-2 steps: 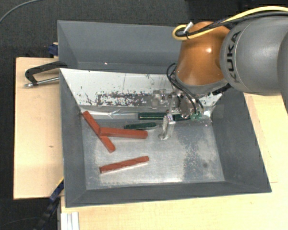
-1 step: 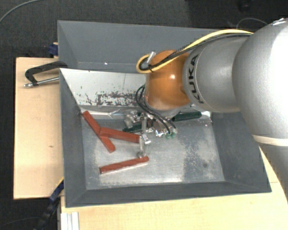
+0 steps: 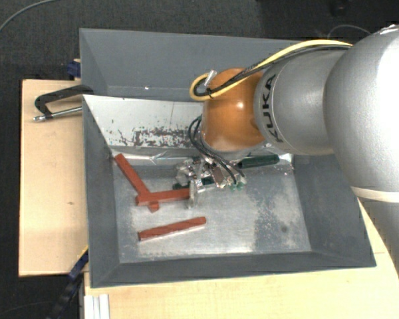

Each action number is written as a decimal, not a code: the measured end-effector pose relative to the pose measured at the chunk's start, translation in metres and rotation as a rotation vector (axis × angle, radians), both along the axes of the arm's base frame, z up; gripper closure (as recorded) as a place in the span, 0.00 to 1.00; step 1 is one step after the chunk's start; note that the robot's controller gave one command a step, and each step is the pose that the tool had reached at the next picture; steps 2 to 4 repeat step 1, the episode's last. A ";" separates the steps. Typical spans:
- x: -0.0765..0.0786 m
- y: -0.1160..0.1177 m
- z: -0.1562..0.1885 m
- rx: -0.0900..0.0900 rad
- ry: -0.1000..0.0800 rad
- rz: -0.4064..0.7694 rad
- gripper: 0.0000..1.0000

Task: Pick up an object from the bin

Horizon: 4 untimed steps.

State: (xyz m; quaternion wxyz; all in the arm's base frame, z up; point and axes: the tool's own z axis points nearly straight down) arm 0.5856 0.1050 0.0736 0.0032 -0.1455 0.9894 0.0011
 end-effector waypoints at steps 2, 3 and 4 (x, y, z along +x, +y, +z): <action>0.012 0.017 0.137 0.001 -0.011 0.070 1.00; 0.012 0.017 0.137 0.001 -0.011 0.070 1.00; 0.012 0.017 0.137 0.001 -0.011 0.070 1.00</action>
Offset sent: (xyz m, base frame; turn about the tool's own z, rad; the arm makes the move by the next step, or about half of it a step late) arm 0.0087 0.0159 0.1305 -0.0705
